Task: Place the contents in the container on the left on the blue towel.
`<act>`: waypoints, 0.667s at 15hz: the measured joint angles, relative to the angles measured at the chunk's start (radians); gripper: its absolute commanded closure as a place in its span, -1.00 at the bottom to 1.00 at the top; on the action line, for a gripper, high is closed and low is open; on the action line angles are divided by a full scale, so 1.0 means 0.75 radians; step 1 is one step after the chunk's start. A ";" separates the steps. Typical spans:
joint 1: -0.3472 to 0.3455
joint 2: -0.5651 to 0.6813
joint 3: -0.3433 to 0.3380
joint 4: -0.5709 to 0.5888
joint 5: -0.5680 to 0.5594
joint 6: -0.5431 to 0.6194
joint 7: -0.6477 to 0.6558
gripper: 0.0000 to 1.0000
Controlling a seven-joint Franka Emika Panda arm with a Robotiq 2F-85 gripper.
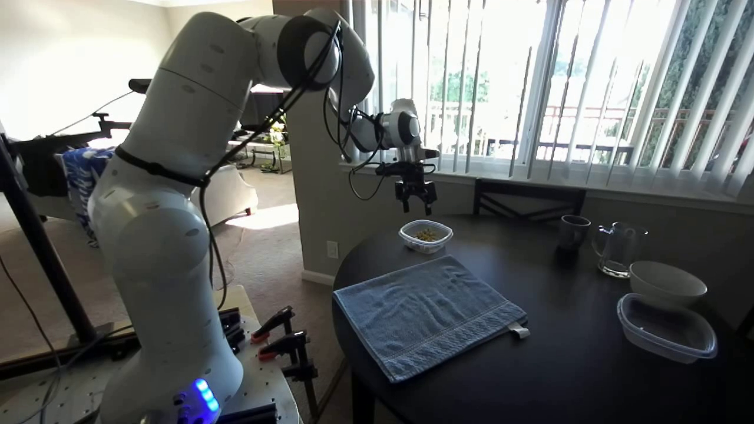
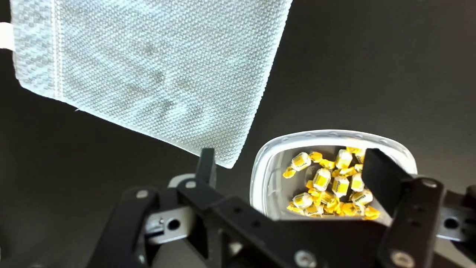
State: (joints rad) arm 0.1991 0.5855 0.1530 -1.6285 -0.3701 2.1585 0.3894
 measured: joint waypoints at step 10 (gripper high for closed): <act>-0.028 0.293 -0.095 0.384 0.226 0.068 -0.309 -1.00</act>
State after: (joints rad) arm 0.1784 0.8055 0.0819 -1.3408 -0.2004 2.2095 0.1574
